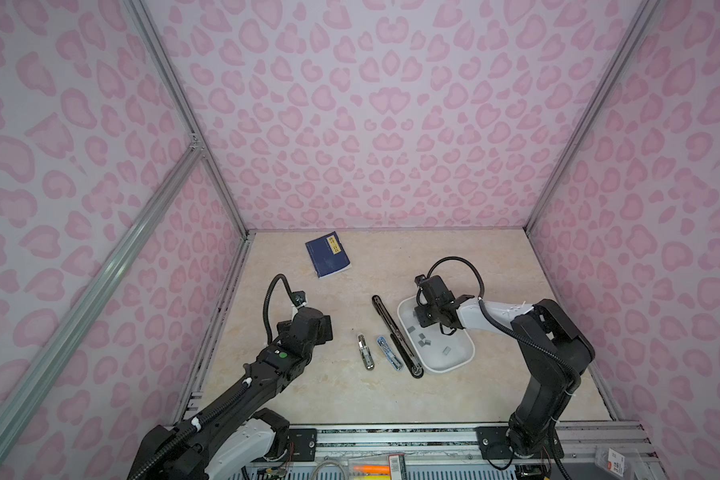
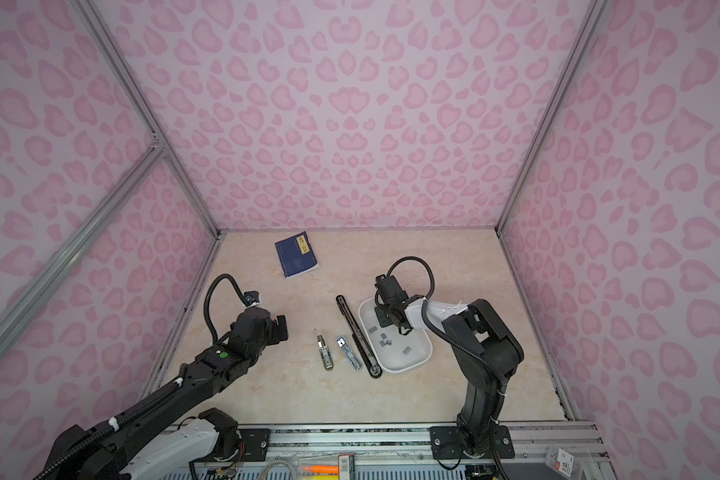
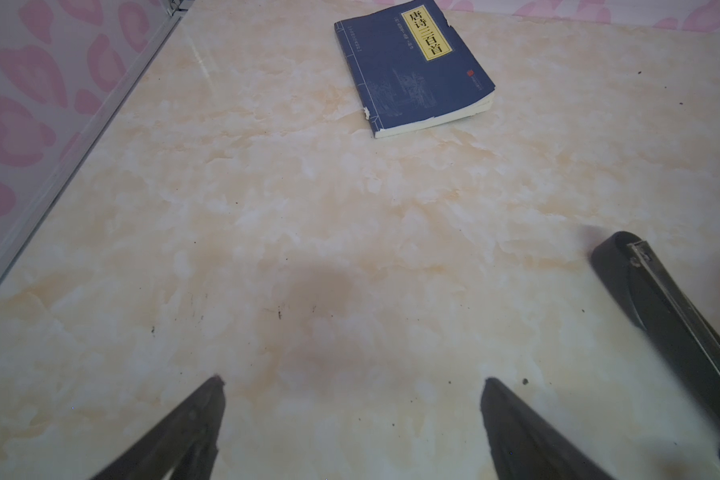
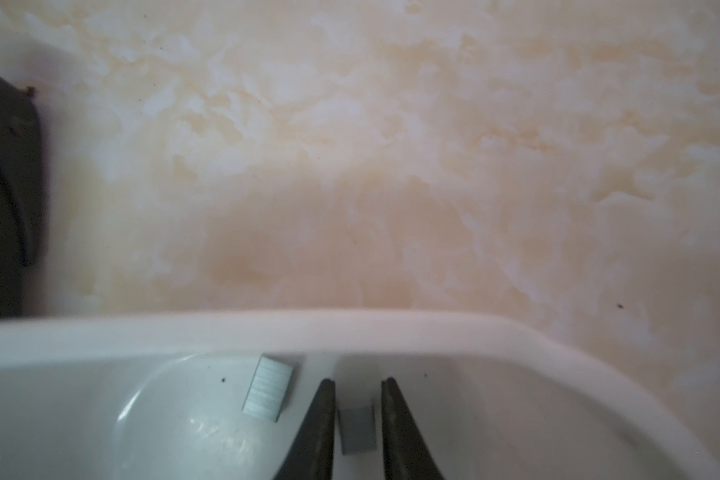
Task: Load the staples into the stapler
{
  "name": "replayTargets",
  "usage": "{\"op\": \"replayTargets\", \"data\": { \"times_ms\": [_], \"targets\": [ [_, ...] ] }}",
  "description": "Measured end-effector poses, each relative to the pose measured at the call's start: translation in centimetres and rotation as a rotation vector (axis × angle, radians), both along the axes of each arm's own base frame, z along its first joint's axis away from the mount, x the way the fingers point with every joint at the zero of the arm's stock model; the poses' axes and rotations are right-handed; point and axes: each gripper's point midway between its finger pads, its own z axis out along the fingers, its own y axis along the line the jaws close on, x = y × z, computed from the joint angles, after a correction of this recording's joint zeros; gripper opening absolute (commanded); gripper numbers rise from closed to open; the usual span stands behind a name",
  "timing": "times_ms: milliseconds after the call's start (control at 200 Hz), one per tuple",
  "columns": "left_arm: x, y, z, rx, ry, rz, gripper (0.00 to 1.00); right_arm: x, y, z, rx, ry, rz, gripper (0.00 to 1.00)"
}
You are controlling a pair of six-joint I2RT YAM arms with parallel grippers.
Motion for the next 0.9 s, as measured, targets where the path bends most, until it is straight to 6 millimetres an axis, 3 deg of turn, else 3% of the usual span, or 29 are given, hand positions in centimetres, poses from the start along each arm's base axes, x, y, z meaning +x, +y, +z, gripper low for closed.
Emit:
{"op": "replayTargets", "data": {
  "times_ms": [685, 785, 900],
  "targets": [
    [-0.3, 0.0, 0.2, -0.017, -0.013, -0.005, 0.97, -0.2, -0.1, 0.1, 0.002, -0.002, -0.003, 0.15],
    [-0.6, -0.1, 0.6, -0.042, -0.028, -0.01, 0.97, -0.2, -0.3, 0.6, 0.004, -0.011, -0.019, 0.14],
    [-1.3, -0.4, 2.5, -0.105, -0.079, -0.03, 0.97, -0.1, -0.5, 2.4, 0.024, -0.051, -0.034, 0.12]
  ]
}}
